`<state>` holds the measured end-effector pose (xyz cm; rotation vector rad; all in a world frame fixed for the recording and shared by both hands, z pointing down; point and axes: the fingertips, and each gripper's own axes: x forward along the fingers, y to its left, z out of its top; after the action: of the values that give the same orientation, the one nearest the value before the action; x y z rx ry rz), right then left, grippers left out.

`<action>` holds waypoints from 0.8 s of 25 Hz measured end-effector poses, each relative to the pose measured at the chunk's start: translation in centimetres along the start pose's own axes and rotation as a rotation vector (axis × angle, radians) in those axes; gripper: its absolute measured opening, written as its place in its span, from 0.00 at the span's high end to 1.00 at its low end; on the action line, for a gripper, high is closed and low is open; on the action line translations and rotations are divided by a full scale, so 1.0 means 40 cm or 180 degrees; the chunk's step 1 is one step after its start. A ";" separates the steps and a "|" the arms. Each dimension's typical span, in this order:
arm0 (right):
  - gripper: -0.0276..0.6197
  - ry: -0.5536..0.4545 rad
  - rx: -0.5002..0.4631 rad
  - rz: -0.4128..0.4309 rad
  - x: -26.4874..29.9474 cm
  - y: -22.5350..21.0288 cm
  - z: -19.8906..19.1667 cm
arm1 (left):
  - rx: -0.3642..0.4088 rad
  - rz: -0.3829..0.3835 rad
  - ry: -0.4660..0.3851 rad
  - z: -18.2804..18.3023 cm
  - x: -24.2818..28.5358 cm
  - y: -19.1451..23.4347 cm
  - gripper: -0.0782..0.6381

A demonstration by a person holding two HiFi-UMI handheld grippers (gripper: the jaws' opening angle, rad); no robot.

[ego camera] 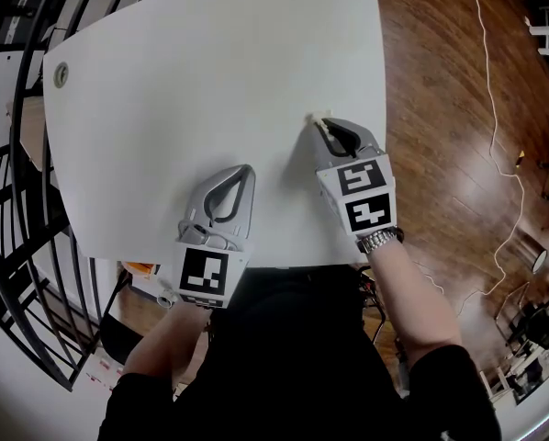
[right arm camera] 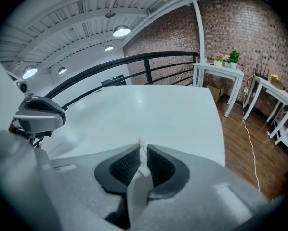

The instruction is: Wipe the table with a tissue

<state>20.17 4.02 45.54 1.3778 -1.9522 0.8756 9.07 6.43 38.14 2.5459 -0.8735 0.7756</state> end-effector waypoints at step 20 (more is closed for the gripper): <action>0.90 -0.0016 0.0045 -0.0125 -0.003 -0.048 0.012 | 0.0012 0.0011 -0.0003 0.017 0.000 -0.002 0.87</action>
<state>21.99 3.24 45.51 1.4230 -1.9196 0.8698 9.40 6.17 37.59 2.5490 -0.8776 0.7780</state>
